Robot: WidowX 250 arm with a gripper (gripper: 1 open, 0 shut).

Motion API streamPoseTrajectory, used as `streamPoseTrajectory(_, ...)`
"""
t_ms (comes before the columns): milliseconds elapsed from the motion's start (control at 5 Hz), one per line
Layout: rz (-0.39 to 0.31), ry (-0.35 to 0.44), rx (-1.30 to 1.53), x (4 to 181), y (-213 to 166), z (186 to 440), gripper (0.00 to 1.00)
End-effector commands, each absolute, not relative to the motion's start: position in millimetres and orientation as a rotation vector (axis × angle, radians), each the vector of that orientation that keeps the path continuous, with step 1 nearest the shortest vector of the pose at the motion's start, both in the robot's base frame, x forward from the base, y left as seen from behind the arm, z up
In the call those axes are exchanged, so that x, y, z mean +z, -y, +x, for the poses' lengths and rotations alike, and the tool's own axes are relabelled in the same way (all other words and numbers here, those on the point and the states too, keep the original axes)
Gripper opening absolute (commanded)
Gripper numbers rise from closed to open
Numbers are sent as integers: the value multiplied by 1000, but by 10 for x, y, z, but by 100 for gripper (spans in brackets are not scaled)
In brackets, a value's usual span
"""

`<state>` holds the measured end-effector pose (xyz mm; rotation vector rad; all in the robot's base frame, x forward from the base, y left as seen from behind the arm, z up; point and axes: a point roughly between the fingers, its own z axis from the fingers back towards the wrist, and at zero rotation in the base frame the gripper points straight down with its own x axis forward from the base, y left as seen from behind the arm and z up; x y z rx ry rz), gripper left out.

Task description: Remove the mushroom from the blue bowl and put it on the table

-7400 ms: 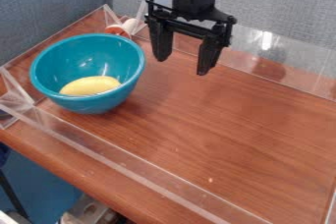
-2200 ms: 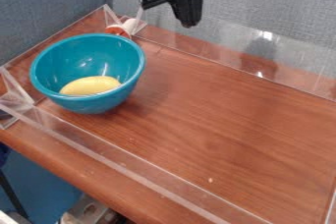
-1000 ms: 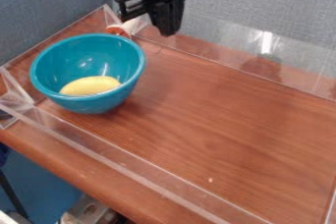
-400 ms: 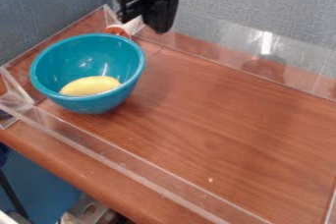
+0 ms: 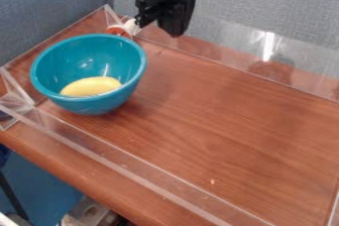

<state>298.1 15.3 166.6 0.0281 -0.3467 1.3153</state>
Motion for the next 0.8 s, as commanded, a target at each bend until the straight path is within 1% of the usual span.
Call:
streamPoseTrajectory(0,-6,400,1308,1848,-111,2957,0)
streamPoseTrajectory(400,-1,412,1270,1824,-65,2885,0)
streamPoseTrajectory(600,-42,406,1098,1796,99,3139,0)
